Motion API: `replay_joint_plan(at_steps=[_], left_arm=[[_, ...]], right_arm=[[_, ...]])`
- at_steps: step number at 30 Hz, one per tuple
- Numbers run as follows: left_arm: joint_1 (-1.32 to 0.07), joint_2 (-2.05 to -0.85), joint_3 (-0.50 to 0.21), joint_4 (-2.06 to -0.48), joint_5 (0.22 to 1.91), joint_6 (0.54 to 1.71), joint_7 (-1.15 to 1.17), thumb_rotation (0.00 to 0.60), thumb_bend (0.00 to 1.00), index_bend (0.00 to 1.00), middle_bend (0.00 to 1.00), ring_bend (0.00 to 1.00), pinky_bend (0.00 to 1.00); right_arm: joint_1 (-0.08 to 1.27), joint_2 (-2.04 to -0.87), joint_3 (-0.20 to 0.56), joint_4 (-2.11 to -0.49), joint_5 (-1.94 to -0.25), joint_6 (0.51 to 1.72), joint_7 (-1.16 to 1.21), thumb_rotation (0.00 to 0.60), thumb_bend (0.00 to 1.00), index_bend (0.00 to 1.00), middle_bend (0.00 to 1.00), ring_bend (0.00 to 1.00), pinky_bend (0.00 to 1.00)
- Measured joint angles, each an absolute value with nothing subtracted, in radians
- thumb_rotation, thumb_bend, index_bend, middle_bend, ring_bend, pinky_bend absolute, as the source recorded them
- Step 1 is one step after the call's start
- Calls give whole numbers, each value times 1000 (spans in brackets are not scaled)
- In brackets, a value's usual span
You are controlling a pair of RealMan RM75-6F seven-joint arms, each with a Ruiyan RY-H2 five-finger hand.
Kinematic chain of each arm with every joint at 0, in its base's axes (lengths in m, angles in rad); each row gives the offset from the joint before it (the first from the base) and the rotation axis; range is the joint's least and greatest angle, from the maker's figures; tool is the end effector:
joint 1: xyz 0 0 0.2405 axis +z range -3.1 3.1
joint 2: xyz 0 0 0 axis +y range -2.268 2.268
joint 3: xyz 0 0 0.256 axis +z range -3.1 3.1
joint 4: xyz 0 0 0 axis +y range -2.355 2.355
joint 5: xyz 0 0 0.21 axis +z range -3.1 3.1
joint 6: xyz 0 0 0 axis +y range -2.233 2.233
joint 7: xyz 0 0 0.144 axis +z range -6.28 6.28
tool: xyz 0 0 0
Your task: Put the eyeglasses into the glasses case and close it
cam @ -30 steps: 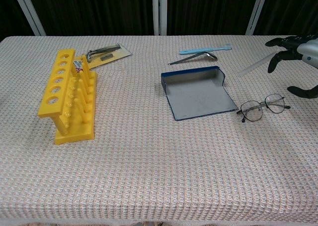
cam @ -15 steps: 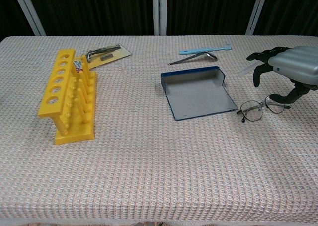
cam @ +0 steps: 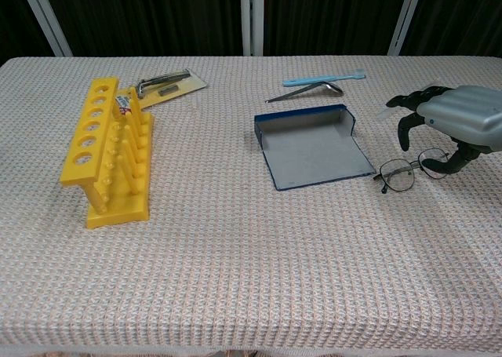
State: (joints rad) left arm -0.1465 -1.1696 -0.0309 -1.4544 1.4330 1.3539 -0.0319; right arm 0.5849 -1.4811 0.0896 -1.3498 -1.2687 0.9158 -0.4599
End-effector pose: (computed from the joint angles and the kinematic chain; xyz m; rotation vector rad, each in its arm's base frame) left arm -0.3446 0.1990 0.1447 -1.4413 -0.9443 -0.7698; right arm -0.2407 -0.3200 0.0012 1.9509 -0.7058 0.5815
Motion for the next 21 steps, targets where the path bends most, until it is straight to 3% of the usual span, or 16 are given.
replay_joint_plan(at_steps=[21], left_arm=[[-150, -1158, -38, -1455, 1410, 1335, -26, 374, 56, 66, 60, 71, 217]], right_arm=[[605, -1531, 71, -1279, -1296, 927, -418, 600, 331, 524, 0, 0, 0]])
